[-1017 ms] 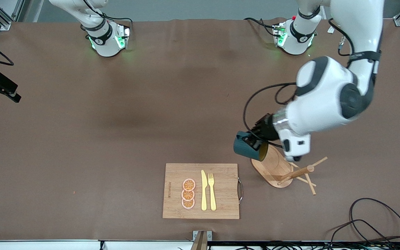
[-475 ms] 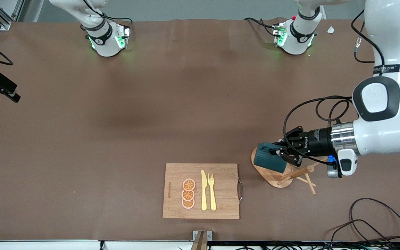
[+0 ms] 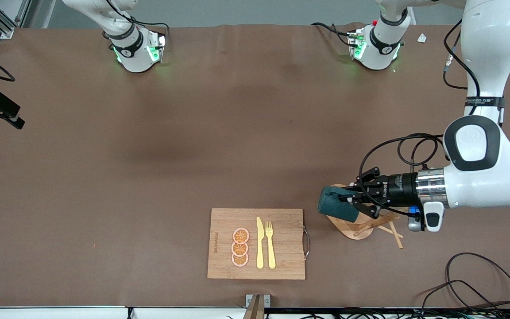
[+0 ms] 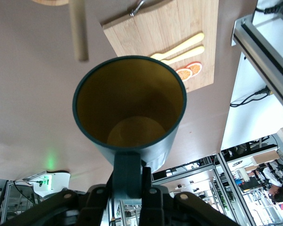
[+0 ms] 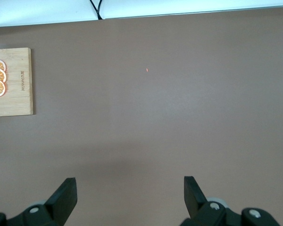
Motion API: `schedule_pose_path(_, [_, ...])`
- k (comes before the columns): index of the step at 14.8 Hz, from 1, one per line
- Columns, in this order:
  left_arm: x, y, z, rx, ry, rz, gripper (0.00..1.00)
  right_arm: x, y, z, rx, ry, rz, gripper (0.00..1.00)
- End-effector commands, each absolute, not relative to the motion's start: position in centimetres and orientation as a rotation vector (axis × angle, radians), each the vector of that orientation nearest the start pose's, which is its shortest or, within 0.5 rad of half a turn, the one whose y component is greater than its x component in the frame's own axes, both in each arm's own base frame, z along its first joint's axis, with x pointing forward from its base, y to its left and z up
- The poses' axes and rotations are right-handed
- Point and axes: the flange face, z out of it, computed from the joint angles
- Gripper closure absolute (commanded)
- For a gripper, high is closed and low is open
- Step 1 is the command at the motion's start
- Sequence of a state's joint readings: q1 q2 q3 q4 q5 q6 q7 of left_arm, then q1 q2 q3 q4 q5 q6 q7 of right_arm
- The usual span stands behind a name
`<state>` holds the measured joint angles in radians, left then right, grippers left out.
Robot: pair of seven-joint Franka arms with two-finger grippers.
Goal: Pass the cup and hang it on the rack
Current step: 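Lower the mug handle onto a rack peg with the left gripper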
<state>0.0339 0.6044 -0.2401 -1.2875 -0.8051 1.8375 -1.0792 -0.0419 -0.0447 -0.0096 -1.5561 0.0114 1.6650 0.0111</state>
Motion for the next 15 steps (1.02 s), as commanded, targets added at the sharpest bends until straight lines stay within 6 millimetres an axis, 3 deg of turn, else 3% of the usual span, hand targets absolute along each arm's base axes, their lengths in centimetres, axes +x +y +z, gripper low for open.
schedule_pose_path(1, [71.1,-14.6,41.9,1.934,1.283,-0.781,0.99,54.6,-4.5,67.8,-3.118,0.129,-0.246,0.00])
schedule_pose_path(5, [71.2,-13.2,40.0,1.921,1.300,-0.831,0.99,55.1,-4.2,67.0,-3.116,0.119,-0.222,0.00])
schedule_pose_path(8, [71.6,-11.1,39.7,1.878,1.310,-0.845,0.99,55.3,-4.1,66.6,-3.116,0.122,-0.212,0.00])
schedule_pose_path(15, [71.9,-9.1,38.9,1.850,1.327,-0.841,0.99,55.6,-4.1,66.4,-3.107,0.134,-0.212,0.00])
